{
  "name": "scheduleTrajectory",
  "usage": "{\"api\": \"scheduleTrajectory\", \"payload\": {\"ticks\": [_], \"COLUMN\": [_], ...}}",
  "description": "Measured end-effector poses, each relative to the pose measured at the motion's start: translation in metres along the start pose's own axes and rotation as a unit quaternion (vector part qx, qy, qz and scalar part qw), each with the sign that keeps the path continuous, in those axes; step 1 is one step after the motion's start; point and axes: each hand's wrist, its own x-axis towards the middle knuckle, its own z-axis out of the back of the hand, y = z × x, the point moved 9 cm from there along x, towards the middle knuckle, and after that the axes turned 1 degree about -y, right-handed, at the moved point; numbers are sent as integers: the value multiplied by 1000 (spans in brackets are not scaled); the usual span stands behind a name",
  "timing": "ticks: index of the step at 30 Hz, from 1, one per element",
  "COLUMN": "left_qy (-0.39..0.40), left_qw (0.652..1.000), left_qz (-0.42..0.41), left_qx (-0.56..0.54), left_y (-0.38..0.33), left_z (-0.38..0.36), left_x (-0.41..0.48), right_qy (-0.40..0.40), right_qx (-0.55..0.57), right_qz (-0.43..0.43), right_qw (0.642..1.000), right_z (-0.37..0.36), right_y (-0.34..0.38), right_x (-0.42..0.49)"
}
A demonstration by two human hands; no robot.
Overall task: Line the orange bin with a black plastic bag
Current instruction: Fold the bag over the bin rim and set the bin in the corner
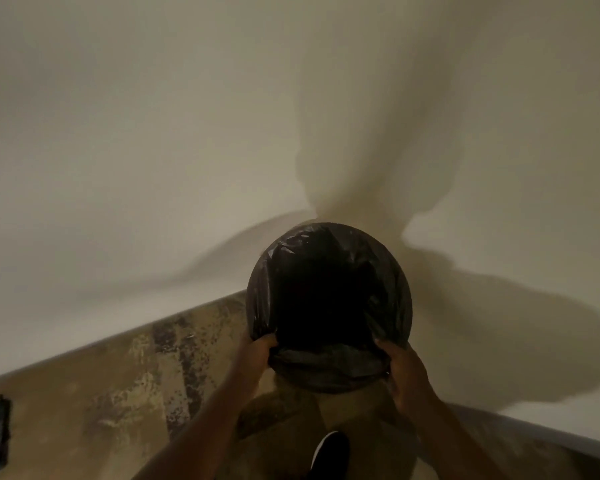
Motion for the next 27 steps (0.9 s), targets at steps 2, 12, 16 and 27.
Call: {"api": "scheduleTrajectory", "payload": {"ticks": [2, 12, 16, 27], "left_qy": [-11, -16, 0, 14], "left_qw": [1000, 999, 999, 998], "left_qz": [13, 33, 18, -2], "left_qx": [0, 18, 38, 53], "left_y": [33, 135, 150, 171], "left_z": [-8, -24, -31, -36], "left_x": [41, 202, 238, 297], "right_qy": [-10, -20, -18, -30], "right_qx": [4, 59, 71, 92], "right_qz": [-12, -67, -85, -93], "right_qw": [1000, 996, 994, 991], "right_z": [3, -10, -18, -27], "right_y": [-29, -141, -161, -199], "right_x": [40, 194, 229, 291]}}
